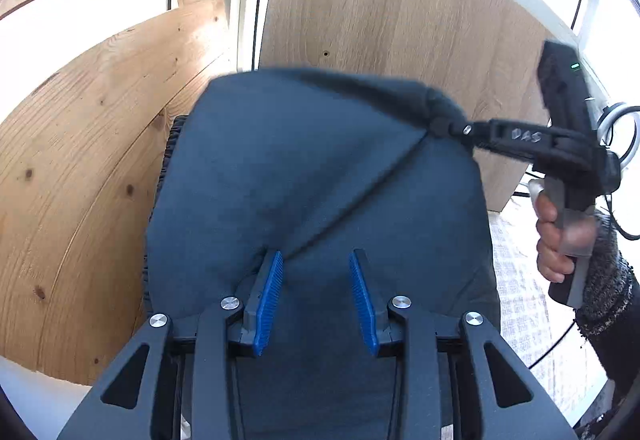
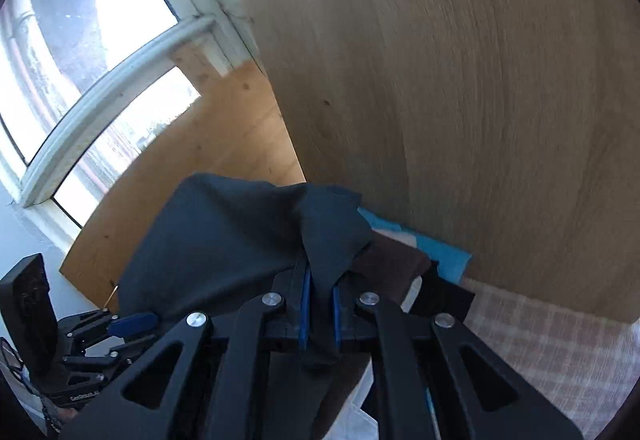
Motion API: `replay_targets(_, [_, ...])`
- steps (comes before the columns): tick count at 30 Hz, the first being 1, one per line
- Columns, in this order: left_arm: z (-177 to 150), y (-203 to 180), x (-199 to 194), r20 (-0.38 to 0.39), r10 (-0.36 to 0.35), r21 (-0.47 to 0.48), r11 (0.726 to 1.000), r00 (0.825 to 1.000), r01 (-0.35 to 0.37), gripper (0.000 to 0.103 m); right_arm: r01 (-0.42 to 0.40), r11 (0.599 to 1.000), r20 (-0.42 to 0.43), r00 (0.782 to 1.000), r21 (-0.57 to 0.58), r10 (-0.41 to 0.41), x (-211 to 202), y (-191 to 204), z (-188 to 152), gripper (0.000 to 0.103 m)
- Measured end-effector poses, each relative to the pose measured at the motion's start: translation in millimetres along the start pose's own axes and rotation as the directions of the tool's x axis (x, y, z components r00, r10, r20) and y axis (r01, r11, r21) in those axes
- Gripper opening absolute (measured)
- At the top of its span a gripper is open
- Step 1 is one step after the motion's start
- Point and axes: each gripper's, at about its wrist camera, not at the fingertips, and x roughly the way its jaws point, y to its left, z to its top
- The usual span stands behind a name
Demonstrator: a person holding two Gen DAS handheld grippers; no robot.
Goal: Fold clothes
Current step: 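Carry the bundle with both tools onto the folded clothes stack, then open both tools and release the sweatpants on top of the stack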
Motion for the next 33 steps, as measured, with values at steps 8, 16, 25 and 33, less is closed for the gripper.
replay_targets(8, [24.4, 6.9, -11.5, 0.044, 0.039, -0.016, 0.999, 0.998, -0.038, 0.039, -0.116, 0.992, -0.011, 0.993, 0.056, 0.117, -7.3, -7.6, 25.3, 0.020])
replay_targets(16, [75.2, 19.0, 27.2, 0.001, 0.127, 0.018, 0.992, 0.992, -0.127, 0.039, -0.023, 0.997, -0.048, 0.999, -0.069, 0.020, 12.5, 9.0, 25.6, 0.043])
replay_targets(25, [107.0, 53.1, 62.2, -0.057, 0.246, -0.025, 0.969, 0.968, -0.248, 0.040, 0.083, 0.975, -0.072, 0.992, -0.207, -0.100, 35.6, 26.0, 26.3, 0.041])
replay_targets(33, [40.6, 36.9, -47.3, 0.084, 0.177, -0.001, 0.984, 0.981, -0.177, 0.042, 0.010, 0.982, 0.005, 1.000, -0.187, -0.009, -23.2, 38.4, 8.0, 0.043])
